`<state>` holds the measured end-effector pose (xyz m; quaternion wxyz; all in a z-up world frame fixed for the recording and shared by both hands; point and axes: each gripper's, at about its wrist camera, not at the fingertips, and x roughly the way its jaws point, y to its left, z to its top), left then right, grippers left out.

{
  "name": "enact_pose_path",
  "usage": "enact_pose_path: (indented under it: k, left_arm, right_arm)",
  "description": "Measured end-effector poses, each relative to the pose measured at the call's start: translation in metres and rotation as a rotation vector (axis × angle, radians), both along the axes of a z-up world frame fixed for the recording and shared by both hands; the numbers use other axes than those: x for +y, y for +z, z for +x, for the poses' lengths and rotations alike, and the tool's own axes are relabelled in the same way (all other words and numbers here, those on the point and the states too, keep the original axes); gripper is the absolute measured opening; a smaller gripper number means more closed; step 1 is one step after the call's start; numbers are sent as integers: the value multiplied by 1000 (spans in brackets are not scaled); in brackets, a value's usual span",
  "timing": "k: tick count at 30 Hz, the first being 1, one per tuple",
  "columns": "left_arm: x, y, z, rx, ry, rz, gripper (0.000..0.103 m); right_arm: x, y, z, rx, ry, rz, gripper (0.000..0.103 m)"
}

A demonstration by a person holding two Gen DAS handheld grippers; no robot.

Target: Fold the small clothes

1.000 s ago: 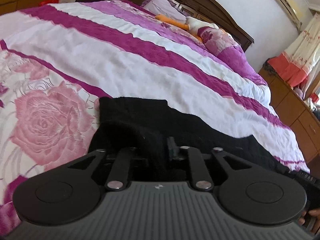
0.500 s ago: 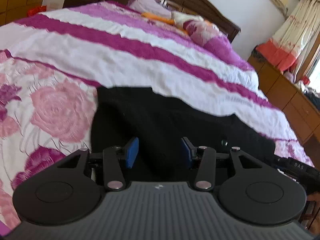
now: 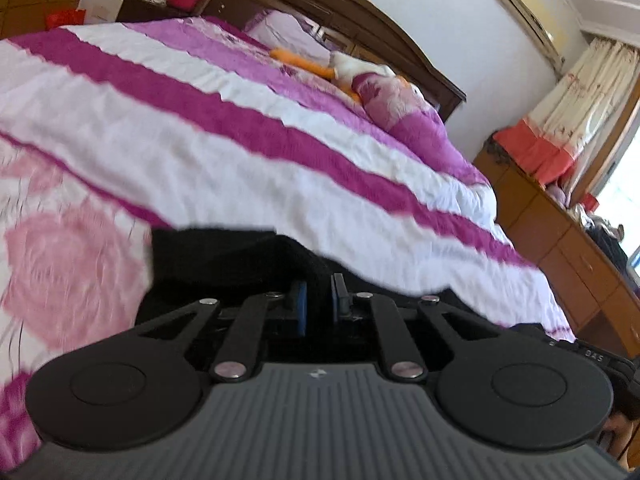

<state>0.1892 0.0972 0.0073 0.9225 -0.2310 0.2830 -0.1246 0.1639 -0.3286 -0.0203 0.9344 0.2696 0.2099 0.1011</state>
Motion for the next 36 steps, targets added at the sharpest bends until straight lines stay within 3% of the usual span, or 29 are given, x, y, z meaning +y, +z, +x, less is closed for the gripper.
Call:
enact_pose_path:
  k: [7,9,11,13,15,17,19,21,23,28,36]
  left_arm:
    - [-1,-3,61,33,65,-3,15]
    - [0,-9,77,67,77,-3,21]
    - [4,-14,87,97,101,3,39]
    - [8,-13,87,97,125,21,46]
    - [13,-9,81,69,115,32,52]
    - [16,-3,73,45,109,48,55]
    - [17,1,64,18,98,63,56]
    - [14,4,55,1,77,75,56]
    - [8,2,49,1,61,105,56]
    - [-12,-17,54,29,28,196,56]
    - [-12,-50,96,107,84,205,56]
  right_arm:
    - [2,5,54,-2,-74,-2,11]
    - [7,-3,70,47,-96,-47,11]
    - [12,-12,85,112,-111,-107,15]
    - [12,-20,90,151,-125,-121,18]
    - [8,-22,85,141,-135,-97,26]
    - [5,-18,75,113,-151,-97,47]
    - [3,-10,63,66,-192,-118,56]
    - [1,-1,50,7,-211,-146,56]
    - [2,4,44,-25,-132,-157,54]
    - [25,2,53,22,39,-273,54]
    - [33,-42,82,133,4,-315,51]
